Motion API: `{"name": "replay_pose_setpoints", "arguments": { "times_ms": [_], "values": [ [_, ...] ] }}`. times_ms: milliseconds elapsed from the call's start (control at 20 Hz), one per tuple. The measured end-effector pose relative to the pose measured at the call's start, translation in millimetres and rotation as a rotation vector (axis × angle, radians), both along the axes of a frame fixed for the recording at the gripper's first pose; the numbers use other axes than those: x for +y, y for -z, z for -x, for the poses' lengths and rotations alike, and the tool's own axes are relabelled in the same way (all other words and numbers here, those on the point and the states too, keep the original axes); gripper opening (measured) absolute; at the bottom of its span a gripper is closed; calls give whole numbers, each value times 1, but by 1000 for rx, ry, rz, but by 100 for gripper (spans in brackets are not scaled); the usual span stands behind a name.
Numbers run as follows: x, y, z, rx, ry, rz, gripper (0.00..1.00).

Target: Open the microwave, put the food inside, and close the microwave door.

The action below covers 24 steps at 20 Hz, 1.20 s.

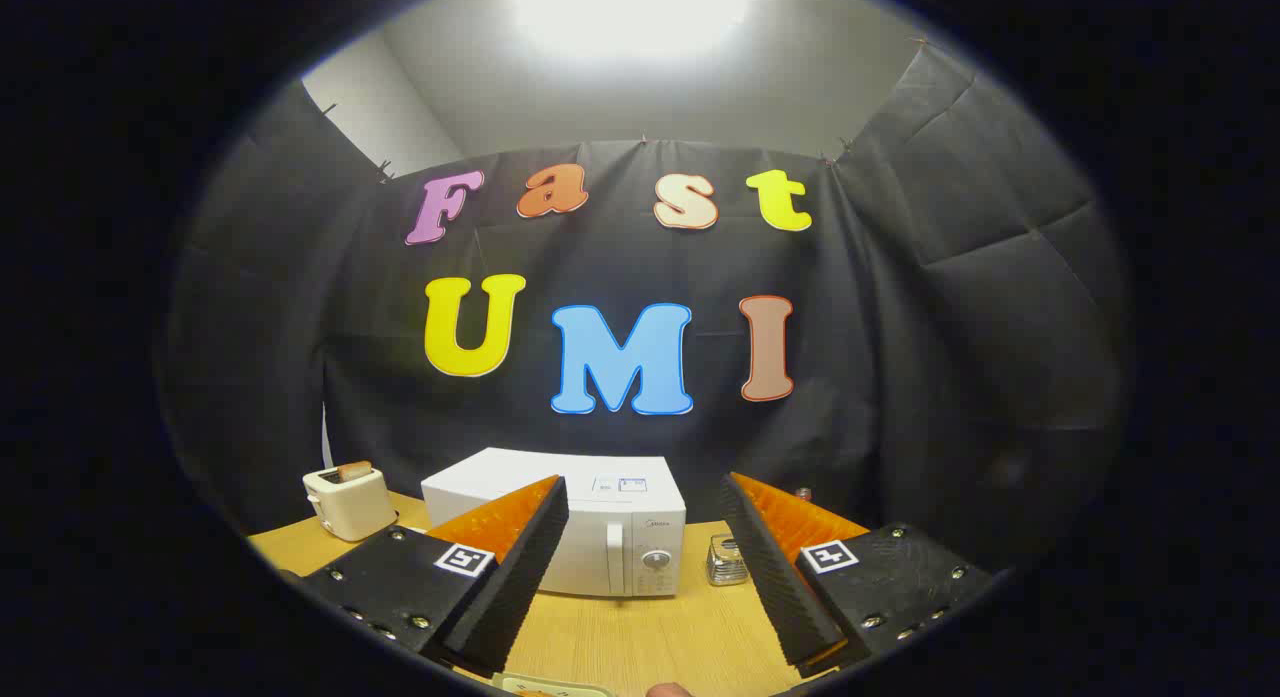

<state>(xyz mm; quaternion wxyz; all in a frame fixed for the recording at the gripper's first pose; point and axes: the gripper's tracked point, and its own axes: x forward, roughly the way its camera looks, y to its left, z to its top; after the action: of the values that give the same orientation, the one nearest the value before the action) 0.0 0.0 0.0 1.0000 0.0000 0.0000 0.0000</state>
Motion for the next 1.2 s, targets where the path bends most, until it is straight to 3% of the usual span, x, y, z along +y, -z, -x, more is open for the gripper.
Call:
{"name": "replay_pose_setpoints", "arguments": {
  "times_ms": [550,1200],
  "values": [
    [17,2,-10,-22,-36,9,96],
    [36,57,-99,44,-99,-40,96]
  ]
}}
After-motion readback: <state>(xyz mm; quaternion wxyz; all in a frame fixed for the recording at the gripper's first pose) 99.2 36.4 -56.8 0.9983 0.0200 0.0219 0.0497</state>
